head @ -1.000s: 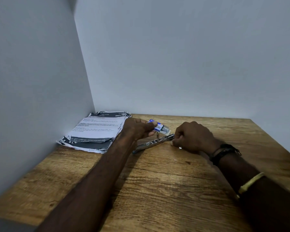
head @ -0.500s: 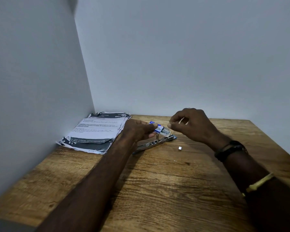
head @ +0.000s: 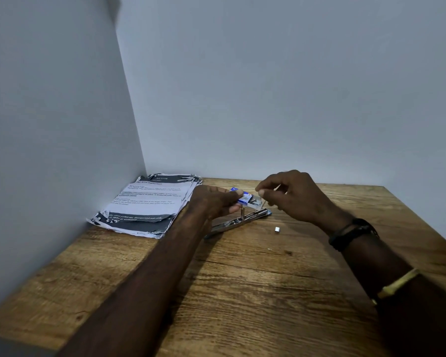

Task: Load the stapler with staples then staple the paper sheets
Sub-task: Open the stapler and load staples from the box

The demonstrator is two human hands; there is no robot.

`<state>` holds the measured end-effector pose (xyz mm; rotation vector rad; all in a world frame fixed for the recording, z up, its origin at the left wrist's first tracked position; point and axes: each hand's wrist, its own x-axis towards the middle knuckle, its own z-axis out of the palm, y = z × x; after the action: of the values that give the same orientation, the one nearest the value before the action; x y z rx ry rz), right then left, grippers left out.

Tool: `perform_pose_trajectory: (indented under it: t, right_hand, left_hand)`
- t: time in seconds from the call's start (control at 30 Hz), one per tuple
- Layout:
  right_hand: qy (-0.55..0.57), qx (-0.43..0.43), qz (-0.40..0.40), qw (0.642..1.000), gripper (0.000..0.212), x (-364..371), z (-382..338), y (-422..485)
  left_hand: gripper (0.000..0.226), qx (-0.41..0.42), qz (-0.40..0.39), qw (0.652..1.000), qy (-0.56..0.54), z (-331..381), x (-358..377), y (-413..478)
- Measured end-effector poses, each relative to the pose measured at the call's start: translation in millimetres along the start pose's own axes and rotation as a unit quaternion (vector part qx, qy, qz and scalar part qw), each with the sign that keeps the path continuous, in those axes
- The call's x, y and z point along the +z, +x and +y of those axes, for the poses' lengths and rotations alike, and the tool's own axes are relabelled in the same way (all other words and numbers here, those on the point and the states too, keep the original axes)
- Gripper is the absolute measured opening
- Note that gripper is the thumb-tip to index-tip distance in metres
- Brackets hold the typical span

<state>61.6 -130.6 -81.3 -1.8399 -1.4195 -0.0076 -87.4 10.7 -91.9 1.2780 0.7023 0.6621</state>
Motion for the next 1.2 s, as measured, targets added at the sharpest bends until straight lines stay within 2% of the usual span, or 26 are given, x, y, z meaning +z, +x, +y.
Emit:
perform_pose_trajectory:
  t: [0.13, 0.2, 0.4, 0.5, 0.6, 0.83, 0.93, 1.2]
  right_hand:
    - [0.001, -0.006, -0.049, 0.999, 0.034, -3.9, -0.4, -3.8]
    - [-0.001, -0.014, -0.059, 0.998, 0.039, -3.7, -1.7, -5.0]
    - [-0.004, -0.033, -0.059, 0.998, 0.037, -5.1, -2.1, -6.2]
    - [0.002, -0.032, -0.063, 0.998, 0.039, -6.3, -0.7, -5.8]
    - [0.012, -0.042, -0.061, 0.997, 0.031, -6.8, 2.1, -3.8]
    - [-0.010, -0.078, -0.041, 0.996, 0.018, -2.9, 3.5, -3.1]
    - [-0.020, -0.080, -0.039, 0.996, 0.014, -2.2, 3.1, -3.2]
    - [-0.038, -0.065, -0.046, 0.996, 0.019, -2.1, -2.1, -2.8]
  left_hand:
    - [0.019, -0.008, -0.003, 1.000, -0.009, 0.1, -0.3, -0.1]
    - [0.018, -0.009, 0.000, 1.000, -0.006, 0.2, -0.7, -0.2]
    - [0.017, -0.015, -0.002, 1.000, -0.018, 1.5, -0.8, -0.9]
    - [0.024, -0.017, 0.002, 0.999, -0.028, 2.2, -0.7, -1.9]
    - [0.019, -0.012, -0.008, 0.999, -0.029, 2.0, -0.6, -2.9]
    - [0.029, -0.004, -0.015, 0.999, -0.038, 0.1, 2.7, -7.2]
    - [0.023, -0.004, -0.016, 0.999, -0.035, -0.6, 3.2, -7.0]
    - [0.020, 0.006, -0.016, 1.000, -0.023, -1.4, 1.9, -6.0]
